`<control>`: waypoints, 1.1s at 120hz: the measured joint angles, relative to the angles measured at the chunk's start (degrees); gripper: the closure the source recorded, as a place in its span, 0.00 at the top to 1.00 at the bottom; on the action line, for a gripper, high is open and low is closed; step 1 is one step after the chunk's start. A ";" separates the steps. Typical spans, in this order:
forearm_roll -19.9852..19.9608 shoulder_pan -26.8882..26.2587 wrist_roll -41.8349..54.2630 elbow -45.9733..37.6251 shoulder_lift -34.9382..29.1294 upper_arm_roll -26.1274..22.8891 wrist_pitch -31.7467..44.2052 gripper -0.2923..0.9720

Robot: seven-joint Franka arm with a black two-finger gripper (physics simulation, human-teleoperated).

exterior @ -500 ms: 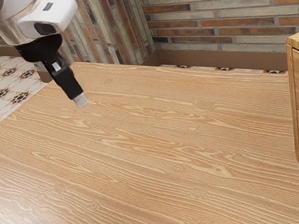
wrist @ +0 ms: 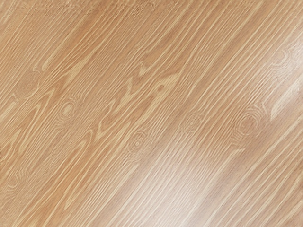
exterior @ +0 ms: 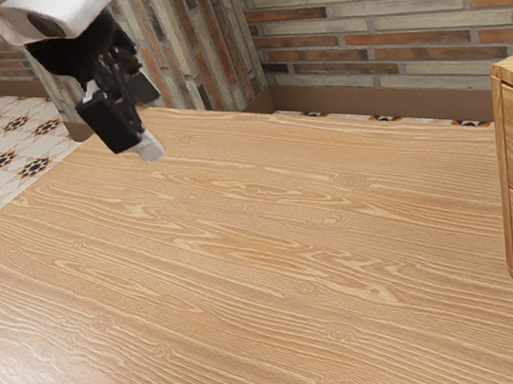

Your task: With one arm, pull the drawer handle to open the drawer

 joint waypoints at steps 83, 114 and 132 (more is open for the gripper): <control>2.11 12.17 19.31 -4.24 1.62 -35.38 12.96 0.77; 5.29 7.32 22.94 -3.27 5.97 -35.98 18.69 0.77; 5.74 6.02 24.41 -2.22 8.31 -36.72 21.57 0.77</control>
